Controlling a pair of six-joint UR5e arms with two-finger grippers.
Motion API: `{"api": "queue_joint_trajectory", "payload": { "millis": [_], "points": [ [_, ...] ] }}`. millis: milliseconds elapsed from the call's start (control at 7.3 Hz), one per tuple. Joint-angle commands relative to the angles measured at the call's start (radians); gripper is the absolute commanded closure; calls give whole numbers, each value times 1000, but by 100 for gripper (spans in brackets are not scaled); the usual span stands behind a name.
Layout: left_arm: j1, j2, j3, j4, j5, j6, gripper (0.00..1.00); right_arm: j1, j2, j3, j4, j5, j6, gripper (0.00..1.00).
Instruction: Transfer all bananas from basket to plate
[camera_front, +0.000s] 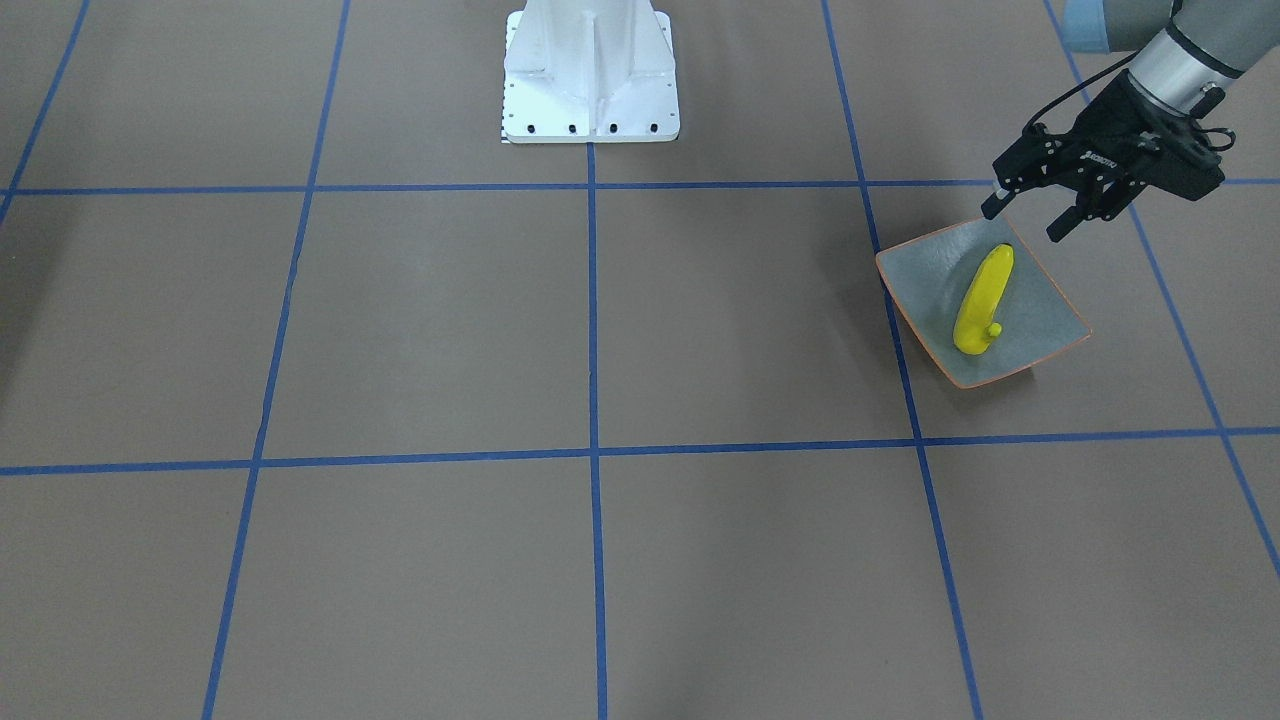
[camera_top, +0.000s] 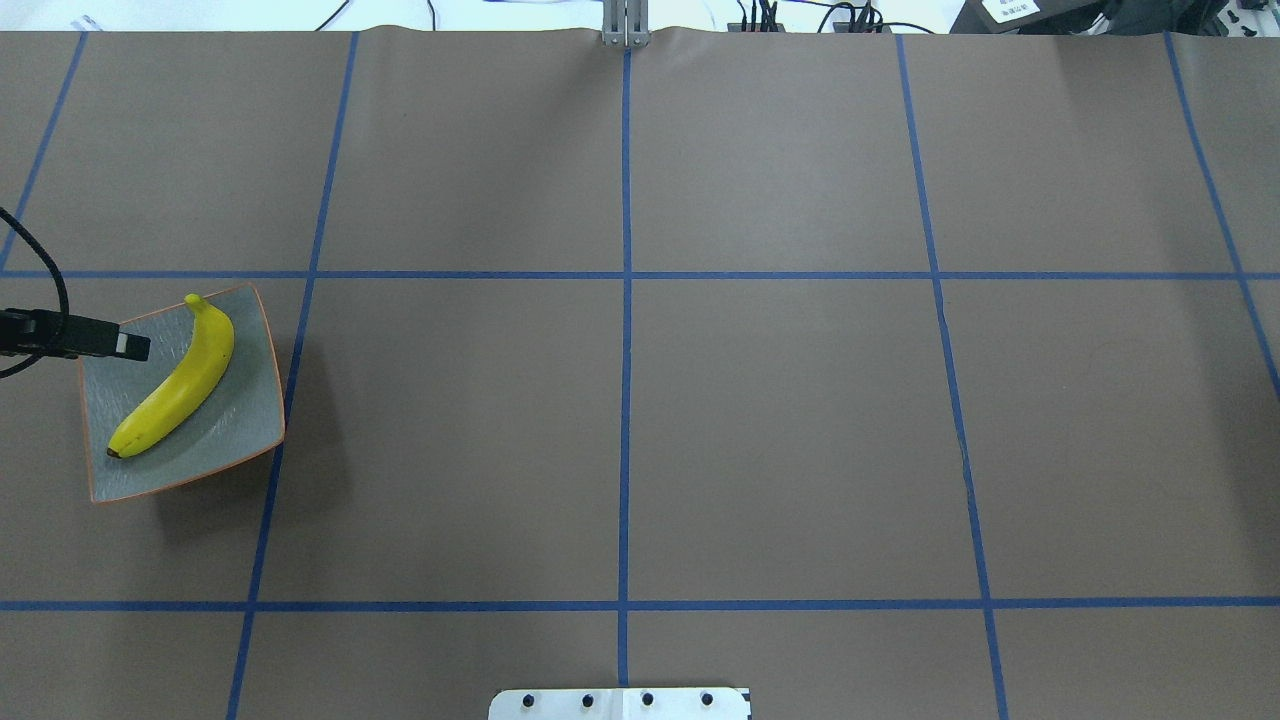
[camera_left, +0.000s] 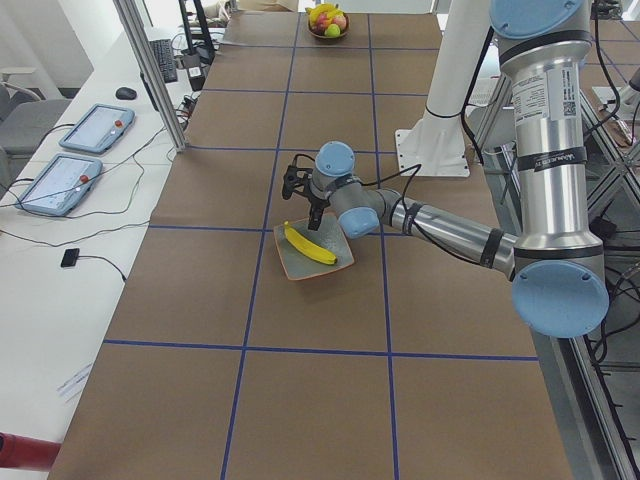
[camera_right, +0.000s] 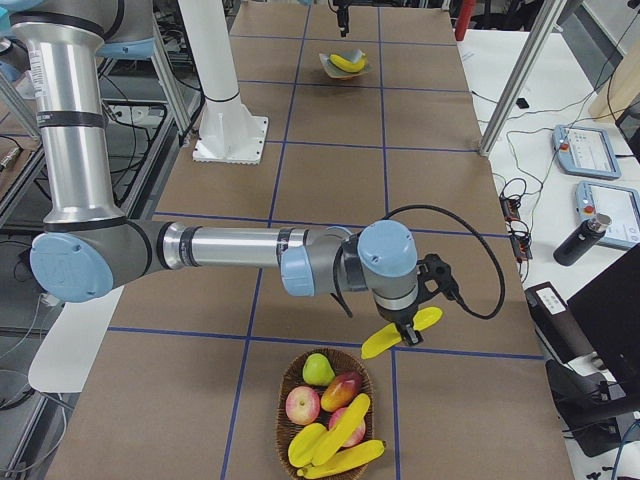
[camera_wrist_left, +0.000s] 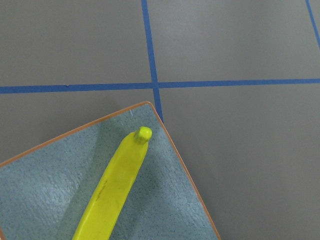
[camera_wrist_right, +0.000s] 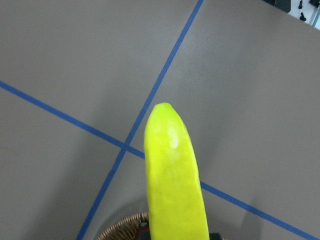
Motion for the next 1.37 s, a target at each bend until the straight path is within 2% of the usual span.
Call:
{"api": "queue_joint_trajectory", "payload": {
  "millis": [0,274,548,685,959,1233],
  "points": [
    [2,-29,2,2,1,-12,0,-162,67,107,3,7,357,100],
    [3,-113,6,2,2,-95,0,-317,177,190,5,5,711,100],
    [9,-303,28,0,2,-304,0,-477,298,256,28,-1,1063,100],
    [13,-383,35,-1,2,-368,0,-540,352,254,98,-12,1233,100],
    [49,-519,44,-11,5,-398,0,-675,436,254,257,-88,1531,100],
    [101,-616,61,-12,10,-398,0,-804,498,256,350,-177,1708,100]
  ]
}}
